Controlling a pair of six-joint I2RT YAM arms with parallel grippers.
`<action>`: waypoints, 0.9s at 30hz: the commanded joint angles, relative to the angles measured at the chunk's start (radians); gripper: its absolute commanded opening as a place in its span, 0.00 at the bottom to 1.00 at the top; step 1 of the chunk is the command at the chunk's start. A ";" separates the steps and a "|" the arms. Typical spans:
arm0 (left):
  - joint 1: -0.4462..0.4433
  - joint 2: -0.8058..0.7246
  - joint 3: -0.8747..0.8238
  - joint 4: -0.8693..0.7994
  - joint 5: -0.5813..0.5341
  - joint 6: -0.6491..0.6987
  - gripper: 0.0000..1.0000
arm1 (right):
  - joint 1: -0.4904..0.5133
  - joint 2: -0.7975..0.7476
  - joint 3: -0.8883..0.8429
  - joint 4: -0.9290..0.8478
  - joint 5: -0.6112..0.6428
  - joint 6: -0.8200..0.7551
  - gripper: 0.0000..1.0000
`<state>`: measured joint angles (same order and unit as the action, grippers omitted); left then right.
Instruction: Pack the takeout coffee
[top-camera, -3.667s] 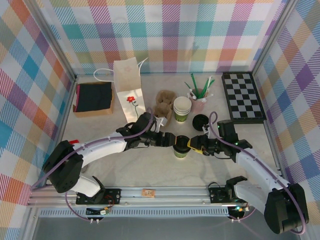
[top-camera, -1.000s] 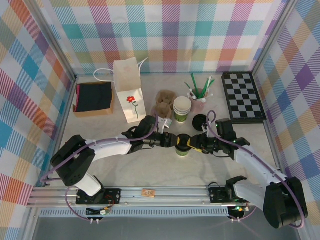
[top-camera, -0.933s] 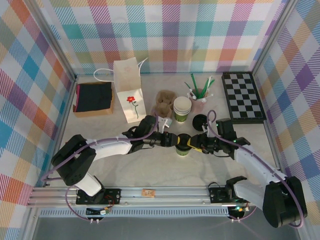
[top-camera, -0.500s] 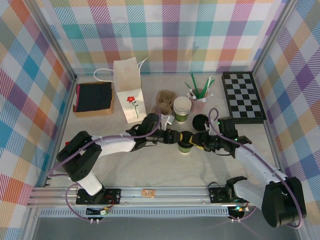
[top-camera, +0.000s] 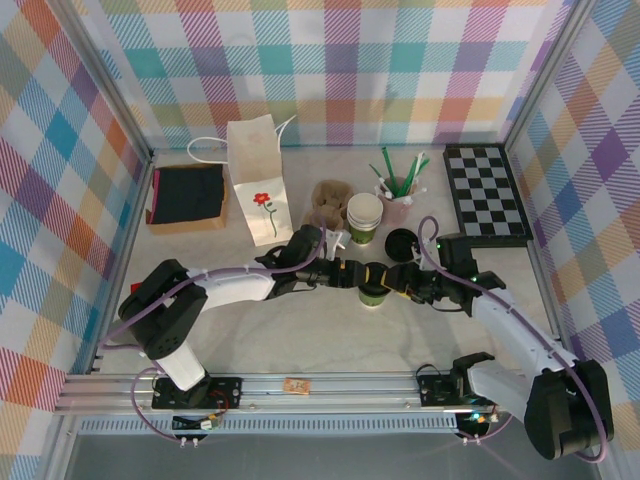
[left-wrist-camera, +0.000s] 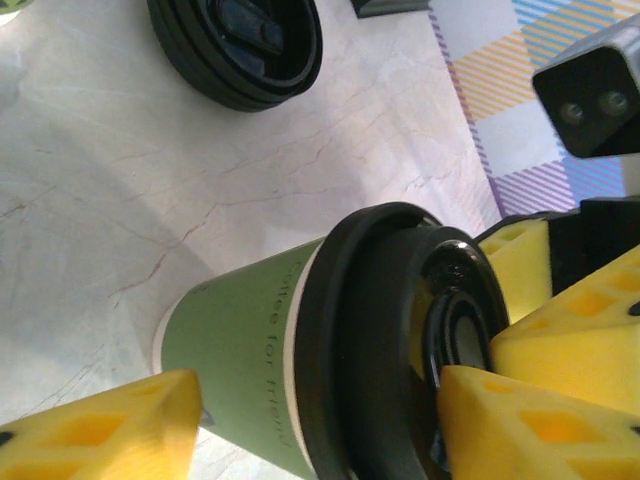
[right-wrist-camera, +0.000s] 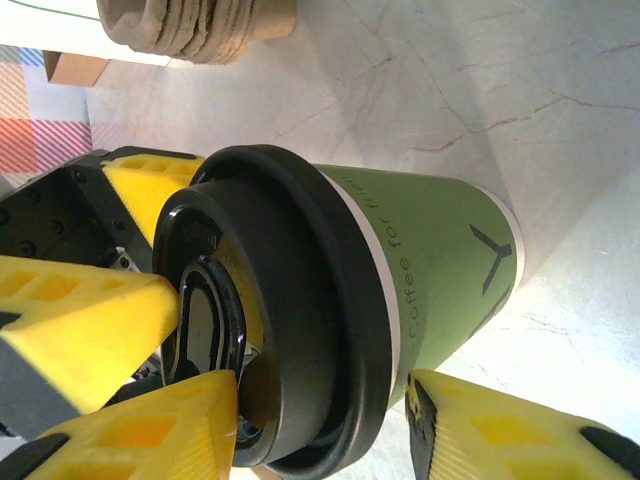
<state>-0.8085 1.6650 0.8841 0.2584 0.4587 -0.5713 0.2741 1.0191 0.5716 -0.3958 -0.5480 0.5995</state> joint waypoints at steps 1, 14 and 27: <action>-0.022 0.017 0.002 -0.204 -0.014 0.044 0.71 | 0.005 -0.008 0.034 -0.076 0.033 -0.038 0.49; 0.021 -0.099 -0.006 -0.233 -0.009 0.017 0.92 | 0.005 -0.046 0.062 -0.113 0.052 -0.033 0.75; 0.036 -0.216 -0.082 -0.163 0.069 -0.110 0.89 | -0.024 -0.100 0.143 -0.178 0.049 -0.030 0.76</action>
<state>-0.7761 1.4803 0.8623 0.0650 0.4858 -0.6186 0.2653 0.9493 0.6815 -0.5220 -0.4969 0.5823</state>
